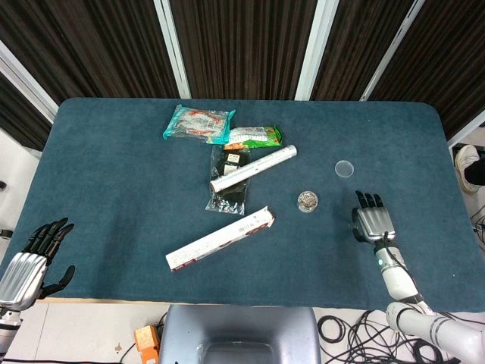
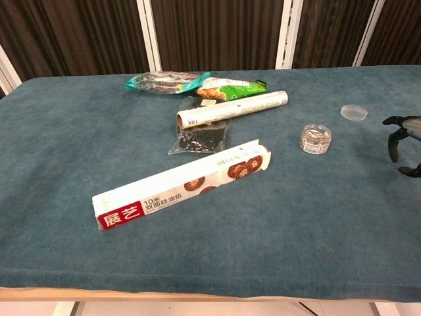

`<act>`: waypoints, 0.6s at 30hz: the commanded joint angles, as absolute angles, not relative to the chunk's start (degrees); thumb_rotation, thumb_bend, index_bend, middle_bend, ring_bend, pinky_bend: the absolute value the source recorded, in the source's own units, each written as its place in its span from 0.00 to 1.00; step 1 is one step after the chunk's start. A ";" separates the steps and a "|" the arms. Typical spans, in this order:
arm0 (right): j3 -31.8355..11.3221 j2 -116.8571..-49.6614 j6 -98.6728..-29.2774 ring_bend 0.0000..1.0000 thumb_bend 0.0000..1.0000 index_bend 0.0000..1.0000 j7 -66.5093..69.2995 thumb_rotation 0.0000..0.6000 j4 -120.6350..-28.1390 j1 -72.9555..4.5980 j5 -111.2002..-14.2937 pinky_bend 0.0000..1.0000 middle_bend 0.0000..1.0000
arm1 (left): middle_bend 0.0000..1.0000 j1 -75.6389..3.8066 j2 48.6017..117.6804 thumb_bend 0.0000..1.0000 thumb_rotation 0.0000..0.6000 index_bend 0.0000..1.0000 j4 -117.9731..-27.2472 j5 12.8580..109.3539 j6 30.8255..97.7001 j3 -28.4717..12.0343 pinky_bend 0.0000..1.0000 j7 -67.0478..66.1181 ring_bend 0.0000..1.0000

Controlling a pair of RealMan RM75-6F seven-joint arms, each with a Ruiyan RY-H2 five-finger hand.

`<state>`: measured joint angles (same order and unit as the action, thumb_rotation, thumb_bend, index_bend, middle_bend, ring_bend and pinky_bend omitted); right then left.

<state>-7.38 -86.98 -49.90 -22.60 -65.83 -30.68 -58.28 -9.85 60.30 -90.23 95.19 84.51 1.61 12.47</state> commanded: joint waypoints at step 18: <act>-6.95 -88.37 -48.98 0.00 0.33 0.53 -22.63 1.00 -63.89 -31.31 -58.04 0.00 0.00 | 0.00 -9.76 60.17 0.41 1.00 0.00 -90.28 95.26 84.74 1.69 0.09 12.56 0.00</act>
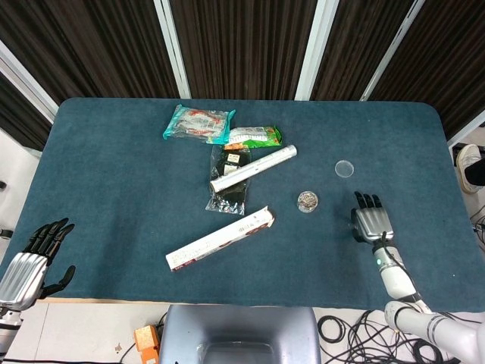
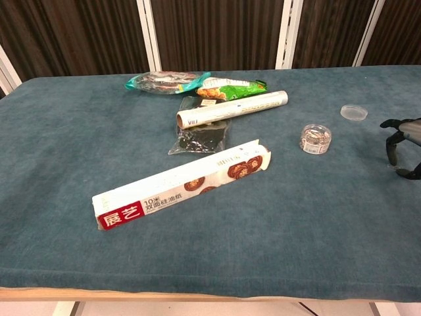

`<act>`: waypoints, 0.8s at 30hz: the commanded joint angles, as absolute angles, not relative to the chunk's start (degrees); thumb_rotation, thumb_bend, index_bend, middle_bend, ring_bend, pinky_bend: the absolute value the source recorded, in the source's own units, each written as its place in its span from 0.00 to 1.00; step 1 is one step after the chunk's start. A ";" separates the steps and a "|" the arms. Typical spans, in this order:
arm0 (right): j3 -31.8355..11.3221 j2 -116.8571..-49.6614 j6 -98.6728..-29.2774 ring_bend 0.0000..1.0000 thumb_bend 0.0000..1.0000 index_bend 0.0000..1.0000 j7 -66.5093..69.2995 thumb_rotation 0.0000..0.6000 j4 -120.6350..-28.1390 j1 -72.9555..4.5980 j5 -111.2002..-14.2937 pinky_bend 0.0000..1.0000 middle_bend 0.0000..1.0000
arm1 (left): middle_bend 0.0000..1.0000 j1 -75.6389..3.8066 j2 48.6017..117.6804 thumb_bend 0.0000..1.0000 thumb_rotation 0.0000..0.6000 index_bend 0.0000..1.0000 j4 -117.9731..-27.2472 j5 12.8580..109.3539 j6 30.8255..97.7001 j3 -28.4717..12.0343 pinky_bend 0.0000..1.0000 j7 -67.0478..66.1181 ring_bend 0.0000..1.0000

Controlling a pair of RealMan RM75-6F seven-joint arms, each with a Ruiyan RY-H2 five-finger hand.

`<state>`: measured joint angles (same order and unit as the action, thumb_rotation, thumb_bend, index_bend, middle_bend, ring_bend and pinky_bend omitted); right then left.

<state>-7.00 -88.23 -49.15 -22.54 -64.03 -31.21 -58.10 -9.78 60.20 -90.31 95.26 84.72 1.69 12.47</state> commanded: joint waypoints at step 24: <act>-8.36 -87.06 -50.91 0.00 0.40 0.56 -20.38 1.00 -66.85 -31.75 -59.81 0.00 0.00 | 0.00 -9.71 59.98 0.42 1.00 0.00 -90.12 95.41 85.01 1.76 0.09 13.30 0.00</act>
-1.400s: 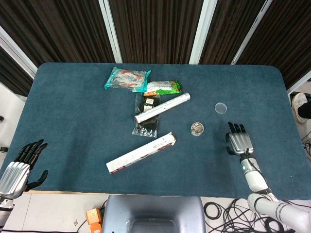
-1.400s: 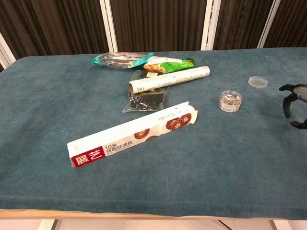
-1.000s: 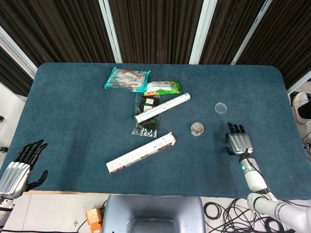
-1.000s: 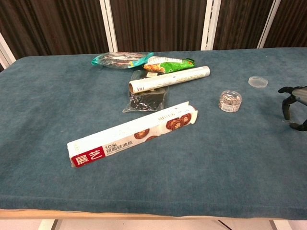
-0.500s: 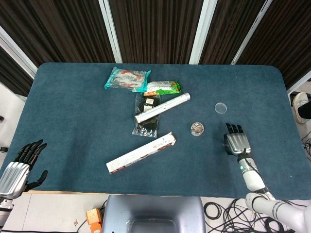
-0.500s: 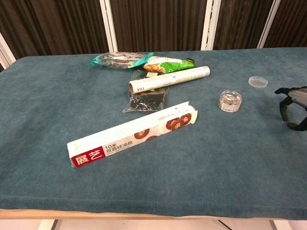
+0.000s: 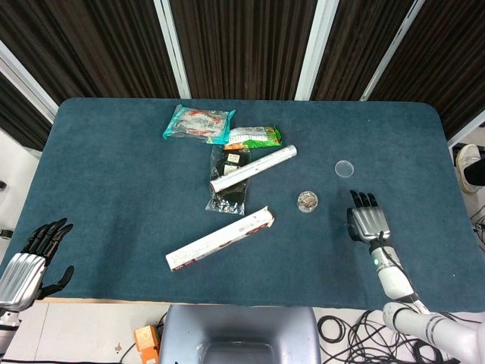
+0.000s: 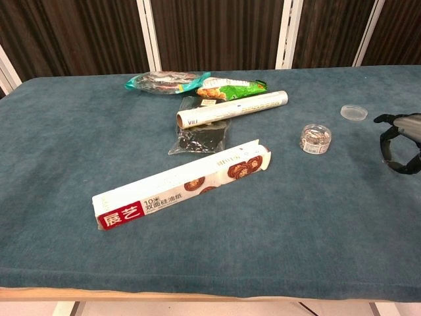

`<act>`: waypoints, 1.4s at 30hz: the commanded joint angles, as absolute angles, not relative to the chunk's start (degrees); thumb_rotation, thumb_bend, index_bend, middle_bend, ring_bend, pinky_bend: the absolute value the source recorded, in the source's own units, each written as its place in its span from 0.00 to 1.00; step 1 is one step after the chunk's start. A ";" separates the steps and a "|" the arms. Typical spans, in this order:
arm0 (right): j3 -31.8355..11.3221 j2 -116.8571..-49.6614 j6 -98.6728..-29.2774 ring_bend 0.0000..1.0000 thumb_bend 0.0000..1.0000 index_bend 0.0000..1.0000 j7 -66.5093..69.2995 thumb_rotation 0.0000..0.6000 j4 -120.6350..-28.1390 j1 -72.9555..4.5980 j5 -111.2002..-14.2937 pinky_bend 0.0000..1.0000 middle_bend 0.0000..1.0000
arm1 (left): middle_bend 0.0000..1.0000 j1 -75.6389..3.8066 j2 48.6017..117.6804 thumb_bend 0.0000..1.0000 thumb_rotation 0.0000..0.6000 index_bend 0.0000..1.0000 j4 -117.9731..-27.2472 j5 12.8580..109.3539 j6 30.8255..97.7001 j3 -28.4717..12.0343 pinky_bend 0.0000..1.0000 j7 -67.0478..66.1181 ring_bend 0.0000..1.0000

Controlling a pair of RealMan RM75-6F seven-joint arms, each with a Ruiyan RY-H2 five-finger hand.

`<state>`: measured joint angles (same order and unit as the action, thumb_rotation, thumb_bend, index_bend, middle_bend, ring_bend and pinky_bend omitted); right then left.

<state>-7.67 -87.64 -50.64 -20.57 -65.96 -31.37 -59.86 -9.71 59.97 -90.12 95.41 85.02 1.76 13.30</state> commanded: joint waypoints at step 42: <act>-12.85 -90.83 -52.86 0.00 0.40 0.41 -31.87 1.00 -70.60 -43.24 -49.40 0.00 0.00 | 0.00 -9.46 59.68 0.42 1.00 0.00 -89.91 95.82 85.61 1.92 0.09 13.72 0.00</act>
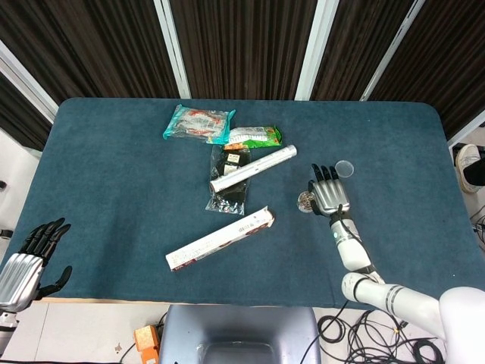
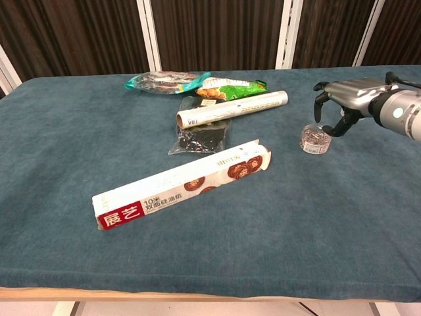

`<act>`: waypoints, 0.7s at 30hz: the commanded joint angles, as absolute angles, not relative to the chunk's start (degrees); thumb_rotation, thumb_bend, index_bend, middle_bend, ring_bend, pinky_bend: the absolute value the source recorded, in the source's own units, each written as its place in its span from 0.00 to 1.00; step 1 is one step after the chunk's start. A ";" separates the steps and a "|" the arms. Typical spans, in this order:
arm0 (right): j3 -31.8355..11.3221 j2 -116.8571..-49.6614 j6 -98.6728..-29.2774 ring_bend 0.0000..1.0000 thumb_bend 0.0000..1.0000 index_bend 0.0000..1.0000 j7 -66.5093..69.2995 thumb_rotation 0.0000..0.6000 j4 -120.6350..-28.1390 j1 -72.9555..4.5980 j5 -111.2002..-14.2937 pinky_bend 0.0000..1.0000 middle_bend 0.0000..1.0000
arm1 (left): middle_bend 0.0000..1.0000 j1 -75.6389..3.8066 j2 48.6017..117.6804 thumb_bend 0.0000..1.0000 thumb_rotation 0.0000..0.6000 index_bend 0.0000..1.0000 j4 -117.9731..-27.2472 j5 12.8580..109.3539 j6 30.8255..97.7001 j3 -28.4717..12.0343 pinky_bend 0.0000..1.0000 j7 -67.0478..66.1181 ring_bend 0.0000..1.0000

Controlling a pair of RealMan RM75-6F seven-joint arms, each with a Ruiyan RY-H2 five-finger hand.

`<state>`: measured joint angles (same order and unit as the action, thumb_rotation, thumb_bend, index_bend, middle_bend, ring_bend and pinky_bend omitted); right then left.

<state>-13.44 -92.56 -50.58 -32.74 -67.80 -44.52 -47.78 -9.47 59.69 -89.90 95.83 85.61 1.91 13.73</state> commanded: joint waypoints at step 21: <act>3.95 -71.98 -94.05 0.00 0.40 0.15 -14.27 1.00 -91.65 -10.01 -80.82 0.00 0.00 | 0.00 -7.99 60.11 0.42 1.00 0.00 -90.46 95.72 87.78 1.80 0.09 11.71 0.00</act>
<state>3.48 -73.02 -95.42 -14.48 -90.97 -10.44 -79.10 -8.04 60.04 -90.48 95.73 87.74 1.85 11.80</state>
